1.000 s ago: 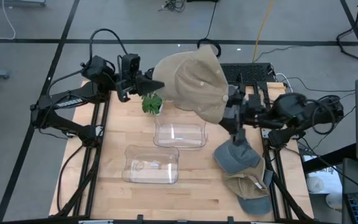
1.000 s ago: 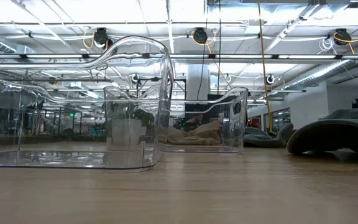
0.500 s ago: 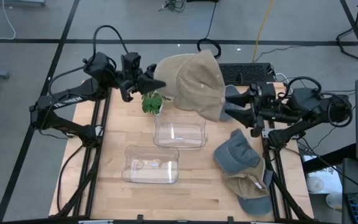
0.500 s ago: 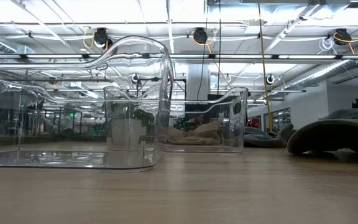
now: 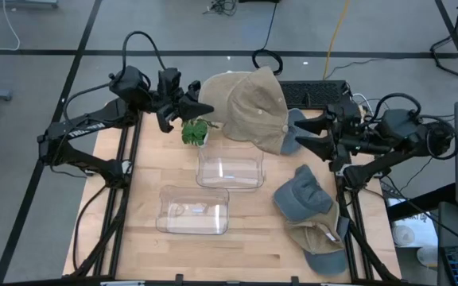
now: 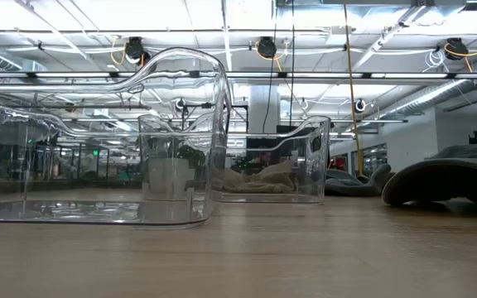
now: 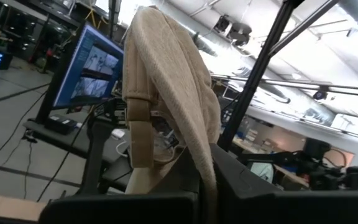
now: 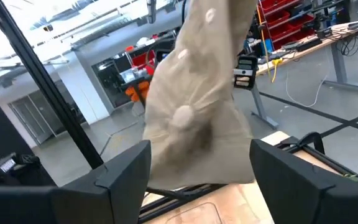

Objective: Pick & Place hat
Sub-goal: Put the top right brown cap into the top transparent bin

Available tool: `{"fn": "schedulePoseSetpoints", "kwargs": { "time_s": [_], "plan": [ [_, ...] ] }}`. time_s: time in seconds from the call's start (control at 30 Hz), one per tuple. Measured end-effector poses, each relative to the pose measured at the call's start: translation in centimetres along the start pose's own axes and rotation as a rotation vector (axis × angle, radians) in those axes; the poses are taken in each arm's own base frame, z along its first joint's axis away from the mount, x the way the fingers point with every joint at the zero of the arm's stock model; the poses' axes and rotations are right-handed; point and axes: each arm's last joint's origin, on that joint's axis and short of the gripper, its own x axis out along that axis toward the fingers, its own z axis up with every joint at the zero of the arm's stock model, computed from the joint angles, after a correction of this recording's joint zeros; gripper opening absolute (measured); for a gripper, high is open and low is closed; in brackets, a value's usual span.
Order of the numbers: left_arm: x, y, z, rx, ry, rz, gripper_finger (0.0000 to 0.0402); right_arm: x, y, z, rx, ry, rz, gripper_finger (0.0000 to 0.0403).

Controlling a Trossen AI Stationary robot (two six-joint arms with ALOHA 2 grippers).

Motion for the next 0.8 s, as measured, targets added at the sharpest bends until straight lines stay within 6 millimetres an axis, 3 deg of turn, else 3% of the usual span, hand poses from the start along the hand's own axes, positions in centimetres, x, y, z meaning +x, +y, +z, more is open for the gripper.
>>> {"fn": "schedulePoseSetpoints", "kwargs": {
  "time_s": [0.6,0.8],
  "plan": [
    [1.0,0.1,-1.2,0.031,0.024,0.063,0.0008,2.5,0.0,-0.2,-0.005,-0.034,0.008,0.0255],
    [1.1,0.0,-1.4,0.028,0.027,0.064,0.0008,3.5,0.0,-0.7,-0.008,-0.016,0.012,0.0203]
  ]
}}
